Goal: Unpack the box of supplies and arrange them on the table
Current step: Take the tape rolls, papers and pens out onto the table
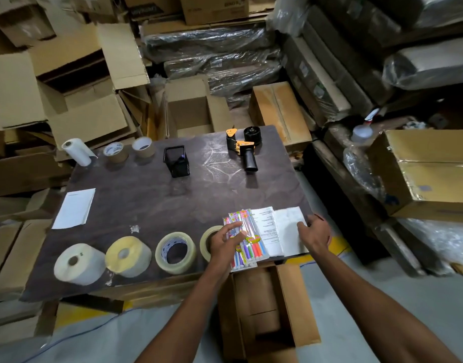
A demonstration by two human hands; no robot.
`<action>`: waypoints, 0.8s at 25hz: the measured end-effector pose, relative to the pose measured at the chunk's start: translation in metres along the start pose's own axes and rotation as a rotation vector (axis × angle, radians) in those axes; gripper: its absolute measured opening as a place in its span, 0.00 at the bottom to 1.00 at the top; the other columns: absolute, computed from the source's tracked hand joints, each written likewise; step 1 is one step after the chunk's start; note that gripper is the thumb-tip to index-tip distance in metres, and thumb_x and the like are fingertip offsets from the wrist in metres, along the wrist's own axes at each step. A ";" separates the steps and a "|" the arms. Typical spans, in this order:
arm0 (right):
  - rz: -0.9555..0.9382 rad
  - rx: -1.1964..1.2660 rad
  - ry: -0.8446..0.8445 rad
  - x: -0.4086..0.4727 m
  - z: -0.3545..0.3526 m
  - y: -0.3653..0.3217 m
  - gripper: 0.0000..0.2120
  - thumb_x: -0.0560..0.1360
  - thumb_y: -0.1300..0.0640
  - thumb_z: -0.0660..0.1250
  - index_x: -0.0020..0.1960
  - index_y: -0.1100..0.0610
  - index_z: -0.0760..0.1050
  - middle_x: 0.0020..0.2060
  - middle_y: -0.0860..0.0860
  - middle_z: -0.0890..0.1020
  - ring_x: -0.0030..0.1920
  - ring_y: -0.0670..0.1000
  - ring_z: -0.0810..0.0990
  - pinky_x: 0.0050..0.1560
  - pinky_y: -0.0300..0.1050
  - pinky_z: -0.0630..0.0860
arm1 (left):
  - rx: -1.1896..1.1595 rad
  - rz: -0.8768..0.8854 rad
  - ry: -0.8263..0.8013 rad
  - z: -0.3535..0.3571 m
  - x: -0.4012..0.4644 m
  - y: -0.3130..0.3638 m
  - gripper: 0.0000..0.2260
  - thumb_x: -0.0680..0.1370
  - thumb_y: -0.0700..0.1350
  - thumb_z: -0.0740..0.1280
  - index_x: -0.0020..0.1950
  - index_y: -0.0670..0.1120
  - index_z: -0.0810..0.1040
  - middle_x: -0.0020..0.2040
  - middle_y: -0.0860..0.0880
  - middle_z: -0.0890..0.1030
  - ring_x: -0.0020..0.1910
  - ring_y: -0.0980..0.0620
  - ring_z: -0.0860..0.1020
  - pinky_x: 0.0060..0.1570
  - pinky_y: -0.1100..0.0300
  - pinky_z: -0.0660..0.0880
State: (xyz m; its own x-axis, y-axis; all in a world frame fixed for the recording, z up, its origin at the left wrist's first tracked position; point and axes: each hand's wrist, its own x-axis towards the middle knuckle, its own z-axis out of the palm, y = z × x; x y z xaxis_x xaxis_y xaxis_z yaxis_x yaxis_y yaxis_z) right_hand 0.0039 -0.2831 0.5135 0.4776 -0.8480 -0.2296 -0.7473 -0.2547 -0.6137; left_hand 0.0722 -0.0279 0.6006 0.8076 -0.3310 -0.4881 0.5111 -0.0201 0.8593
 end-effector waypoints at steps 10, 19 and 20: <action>-0.077 0.718 -0.489 -0.115 0.003 -0.090 0.12 0.75 0.52 0.73 0.57 0.54 0.81 0.47 0.53 0.87 0.46 0.54 0.87 0.50 0.53 0.84 | 0.062 0.124 -0.007 -0.001 0.008 0.011 0.12 0.73 0.39 0.76 0.55 0.48 0.84 0.52 0.45 0.86 0.47 0.45 0.86 0.45 0.49 0.84; 0.063 0.920 -0.566 -0.125 -0.020 -0.099 0.11 0.74 0.61 0.74 0.57 0.60 0.82 0.48 0.58 0.87 0.43 0.56 0.87 0.34 0.41 0.81 | 0.079 0.216 0.148 -0.015 -0.018 0.031 0.18 0.77 0.28 0.63 0.62 0.43 0.80 0.52 0.44 0.83 0.41 0.48 0.82 0.43 0.53 0.82; 0.086 0.930 -0.559 -0.124 -0.022 -0.100 0.11 0.74 0.62 0.73 0.57 0.60 0.82 0.48 0.58 0.87 0.41 0.55 0.87 0.33 0.40 0.80 | 0.072 0.223 0.172 -0.018 -0.021 0.035 0.18 0.78 0.29 0.63 0.63 0.45 0.79 0.50 0.46 0.83 0.40 0.50 0.82 0.41 0.56 0.82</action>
State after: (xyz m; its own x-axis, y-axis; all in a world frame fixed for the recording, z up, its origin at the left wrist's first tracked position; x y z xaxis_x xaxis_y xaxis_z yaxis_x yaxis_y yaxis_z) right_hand 0.0093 -0.1627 0.6207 0.7586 -0.4551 -0.4663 -0.2587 0.4465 -0.8566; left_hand 0.0788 -0.0044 0.6376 0.9388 -0.1703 -0.2994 0.2982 -0.0336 0.9539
